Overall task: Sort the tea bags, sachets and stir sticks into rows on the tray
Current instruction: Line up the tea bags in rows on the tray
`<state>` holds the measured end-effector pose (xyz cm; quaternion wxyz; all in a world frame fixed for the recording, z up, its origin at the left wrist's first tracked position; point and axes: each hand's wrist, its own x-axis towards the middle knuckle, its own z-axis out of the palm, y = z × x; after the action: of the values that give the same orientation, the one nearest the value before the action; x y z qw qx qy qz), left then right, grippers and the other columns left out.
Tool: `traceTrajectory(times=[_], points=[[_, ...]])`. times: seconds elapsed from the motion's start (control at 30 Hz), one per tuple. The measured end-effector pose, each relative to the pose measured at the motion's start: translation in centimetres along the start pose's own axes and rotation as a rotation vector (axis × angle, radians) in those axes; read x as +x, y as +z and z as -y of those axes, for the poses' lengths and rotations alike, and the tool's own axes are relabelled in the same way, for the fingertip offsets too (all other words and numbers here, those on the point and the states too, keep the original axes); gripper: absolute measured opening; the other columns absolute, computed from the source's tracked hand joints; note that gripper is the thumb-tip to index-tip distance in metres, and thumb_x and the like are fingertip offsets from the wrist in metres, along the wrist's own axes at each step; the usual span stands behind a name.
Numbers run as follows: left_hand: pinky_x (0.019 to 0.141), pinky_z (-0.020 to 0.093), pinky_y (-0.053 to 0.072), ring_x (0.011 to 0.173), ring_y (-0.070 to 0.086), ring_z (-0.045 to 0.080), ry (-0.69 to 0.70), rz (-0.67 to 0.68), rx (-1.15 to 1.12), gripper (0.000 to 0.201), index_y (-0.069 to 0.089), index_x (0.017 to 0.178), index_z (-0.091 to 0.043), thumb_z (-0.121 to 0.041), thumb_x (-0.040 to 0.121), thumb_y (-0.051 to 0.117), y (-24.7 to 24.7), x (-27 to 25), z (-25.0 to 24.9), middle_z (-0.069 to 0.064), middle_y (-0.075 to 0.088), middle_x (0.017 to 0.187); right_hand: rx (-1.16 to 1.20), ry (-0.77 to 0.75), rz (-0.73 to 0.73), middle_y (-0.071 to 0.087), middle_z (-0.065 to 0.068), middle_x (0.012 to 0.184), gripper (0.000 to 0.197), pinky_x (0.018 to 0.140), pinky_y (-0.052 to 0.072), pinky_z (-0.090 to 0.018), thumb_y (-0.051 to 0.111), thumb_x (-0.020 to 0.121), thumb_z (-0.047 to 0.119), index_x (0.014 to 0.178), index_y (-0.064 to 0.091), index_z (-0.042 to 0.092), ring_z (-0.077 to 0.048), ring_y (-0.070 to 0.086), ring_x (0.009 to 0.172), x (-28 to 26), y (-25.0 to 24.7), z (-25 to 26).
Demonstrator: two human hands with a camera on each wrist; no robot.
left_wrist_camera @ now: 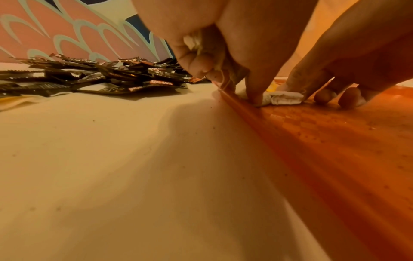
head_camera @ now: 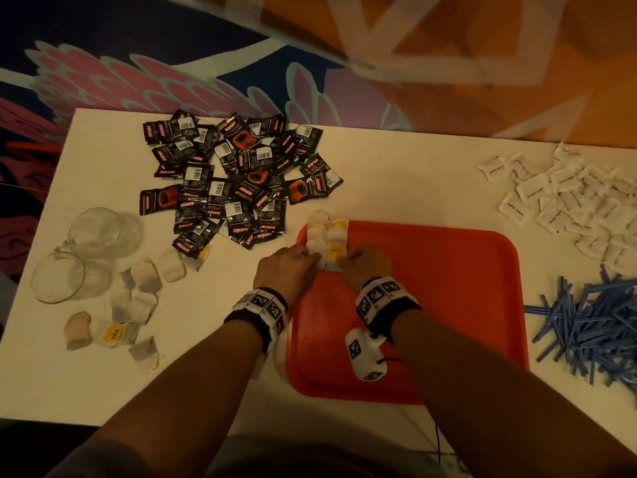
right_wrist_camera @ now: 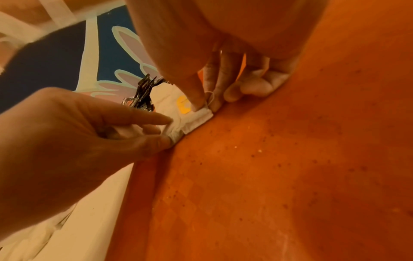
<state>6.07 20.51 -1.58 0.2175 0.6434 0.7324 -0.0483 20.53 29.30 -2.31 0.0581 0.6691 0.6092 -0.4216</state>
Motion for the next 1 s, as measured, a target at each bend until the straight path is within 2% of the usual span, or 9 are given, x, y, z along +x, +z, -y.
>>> traceTrajectory(times=[0.17, 0.33, 0.47, 0.53, 0.6, 0.7, 0.83, 0.9, 1.0], points=[[0.081, 0.038, 0.054, 0.113, 0.059, 0.025, 0.019, -0.050, -0.038, 0.038, 0.057, 0.138, -0.031, -0.038, 0.102, 0.049, 0.4, 0.0, 0.2, -0.001, 0.058, 0.131, 0.035, 0.014, -0.009, 0.053, 0.008, 0.074, 0.015, 0.046, 0.030, -0.020, 0.068, 0.086, 0.034, 0.081, 0.058, 0.025, -0.002, 0.044, 0.059, -0.3, -0.4, 0.0], [0.075, 0.034, 0.049, 0.096, 0.064, 0.027, -0.094, -0.198, -0.261, 0.029, 0.068, 0.120, -0.026, -0.039, 0.098, 0.054, 0.4, -0.7, 0.0, 0.002, 0.066, 0.111, 0.067, 0.018, -0.033, 0.062, 0.004, 0.087, 0.016, 0.048, 0.032, -0.021, 0.067, 0.086, 0.039, 0.083, 0.059, 0.025, -0.005, 0.049, 0.064, -0.6, -0.6, -0.2], [0.078, 0.032, 0.047, 0.085, 0.064, 0.021, -0.395, -0.236, -0.758, 0.032, 0.072, 0.094, -0.020, -0.044, 0.099, 0.051, -0.5, -0.4, -0.2, 0.000, 0.071, 0.089, 0.135, -0.044, -0.040, 0.063, 0.006, 0.090, 0.017, 0.066, 0.045, -0.024, 0.068, 0.086, 0.035, 0.095, 0.063, 0.022, -0.013, 0.060, 0.085, -1.4, -1.1, 0.0], [0.064, 0.031, 0.046, 0.065, 0.060, 0.016, -0.510, -0.250, -1.142, 0.043, 0.071, 0.083, -0.018, -0.045, 0.103, 0.044, -1.0, -0.5, -0.3, -0.003, 0.068, 0.070, 0.181, -0.125, -0.032, 0.062, 0.008, 0.085, 0.014, 0.076, 0.049, -0.025, 0.069, 0.086, 0.028, 0.096, 0.063, 0.021, -0.011, 0.059, 0.086, -2.1, -1.5, 0.2], [0.048, 0.026, 0.037, 0.052, 0.053, 0.015, -0.568, -0.243, -1.439, 0.053, 0.069, 0.080, -0.016, -0.047, 0.106, 0.034, -1.6, -0.6, -0.4, -0.001, 0.065, 0.063, 0.246, -0.208, -0.007, 0.061, 0.010, 0.081, 0.010, 0.070, 0.049, -0.020, 0.070, 0.086, 0.023, 0.093, 0.064, 0.022, -0.007, 0.059, 0.081, -3.1, -1.9, 0.6], [0.041, 0.021, 0.034, 0.052, 0.054, 0.019, -0.595, -0.236, -1.688, 0.064, 0.069, 0.081, -0.015, -0.057, 0.104, 0.026, -2.4, -0.9, -0.5, 0.006, 0.066, 0.068, 0.242, -0.345, 0.066, 0.066, 0.009, 0.083, 0.009, 0.060, 0.043, -0.011, 0.070, 0.087, 0.017, 0.094, 0.066, 0.021, -0.003, 0.057, 0.076, -4.6, -2.3, 1.5], [0.041, 0.021, 0.036, 0.048, 0.055, 0.020, -0.578, -0.182, -1.688, 0.068, 0.065, 0.088, -0.015, -0.066, 0.099, 0.022, -3.5, -1.8, -1.4, 0.009, 0.066, 0.067, 0.234, -0.530, 0.107, 0.068, 0.007, 0.091, 0.021, 0.059, 0.041, -0.007, 0.076, 0.082, 0.024, 0.101, 0.068, 0.025, 0.000, 0.055, 0.072, -6.3, -2.8, 2.4], [0.044, 0.022, 0.034, 0.046, 0.054, 0.018, -0.536, -0.161, -1.642, 0.070, 0.065, 0.089, -0.016, -0.068, 0.098, 0.020, -4.0, -2.3, -1.8, 0.008, 0.067, 0.069, 0.134, -0.608, 0.102, 0.064, 0.009, 0.096, 0.027, 0.067, 0.045, -0.017, 0.076, 0.081, 0.030, 0.107, 0.069, 0.027, 0.000, 0.055, 0.075, -7.0, -2.9, 2.9], [0.043, 0.022, 0.033, 0.049, 0.059, 0.021, -0.507, -0.125, -1.644, 0.072, 0.065, 0.095, -0.013, -0.071, 0.096, 0.020, -4.5, -3.2, -2.2, 0.009, 0.067, 0.067, 0.135, -0.645, 0.046, 0.065, 0.010, 0.092, 0.010, 0.070, 0.046, -0.022, 0.072, 0.085, 0.025, 0.095, 0.073, 0.023, -0.006, 0.057, 0.078, -7.9, -3.3, 3.4]])
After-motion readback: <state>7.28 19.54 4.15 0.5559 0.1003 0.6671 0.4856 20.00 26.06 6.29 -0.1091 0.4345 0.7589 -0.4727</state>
